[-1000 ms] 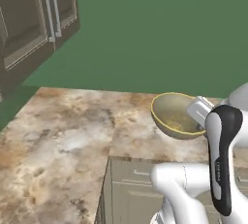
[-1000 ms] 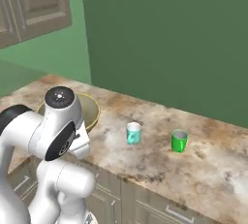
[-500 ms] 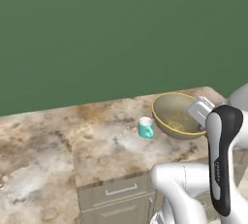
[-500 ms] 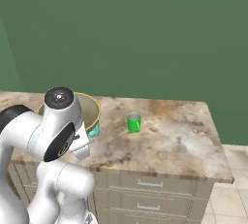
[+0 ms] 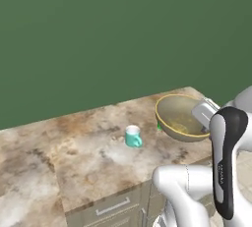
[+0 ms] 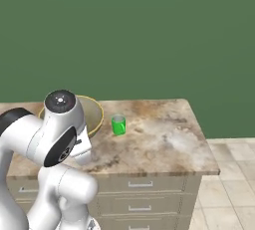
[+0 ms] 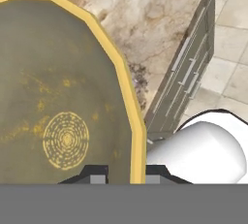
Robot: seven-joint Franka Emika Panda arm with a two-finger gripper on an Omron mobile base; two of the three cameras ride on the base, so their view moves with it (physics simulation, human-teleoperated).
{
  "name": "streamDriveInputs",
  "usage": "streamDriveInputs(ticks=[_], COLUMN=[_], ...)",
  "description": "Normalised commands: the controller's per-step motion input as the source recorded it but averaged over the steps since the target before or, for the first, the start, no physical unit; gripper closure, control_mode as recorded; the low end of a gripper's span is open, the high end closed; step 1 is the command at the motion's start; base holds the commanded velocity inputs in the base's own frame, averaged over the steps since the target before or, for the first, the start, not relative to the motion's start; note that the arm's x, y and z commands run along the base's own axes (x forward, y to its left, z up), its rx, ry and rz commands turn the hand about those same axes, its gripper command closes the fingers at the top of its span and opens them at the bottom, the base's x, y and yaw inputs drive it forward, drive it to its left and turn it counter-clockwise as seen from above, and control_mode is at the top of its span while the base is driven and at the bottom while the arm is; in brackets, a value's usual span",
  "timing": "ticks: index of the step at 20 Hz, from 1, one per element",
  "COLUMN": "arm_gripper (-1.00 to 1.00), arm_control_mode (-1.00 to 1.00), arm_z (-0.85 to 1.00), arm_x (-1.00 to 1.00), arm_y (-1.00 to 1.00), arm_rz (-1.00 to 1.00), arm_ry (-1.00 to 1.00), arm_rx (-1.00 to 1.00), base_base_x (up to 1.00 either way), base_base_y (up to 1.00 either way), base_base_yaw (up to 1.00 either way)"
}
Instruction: Clear the mugs and bowl far away from the sink.
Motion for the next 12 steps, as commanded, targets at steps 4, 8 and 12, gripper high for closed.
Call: streamDriveInputs(ticks=[4, 8, 12], arm_gripper=[1.0, 1.0, 1.0], arm_control_mode=[1.0, 1.0, 1.0], arm_z=[0.0, 0.0, 0.0], arm_x=[0.0, 0.0, 0.0], arm_y=[0.0, 0.0, 0.0], arm_rz=[0.0, 0.0, 0.0], arm_ry=[0.0, 0.0, 0.0], arm_rx=[0.0, 0.0, 0.0], base_base_x=[0.77, 0.5, 0.54], base_base_y=[-0.5, -0.76, -0.57], base_base_yaw=[-0.31, -0.33, -0.49])
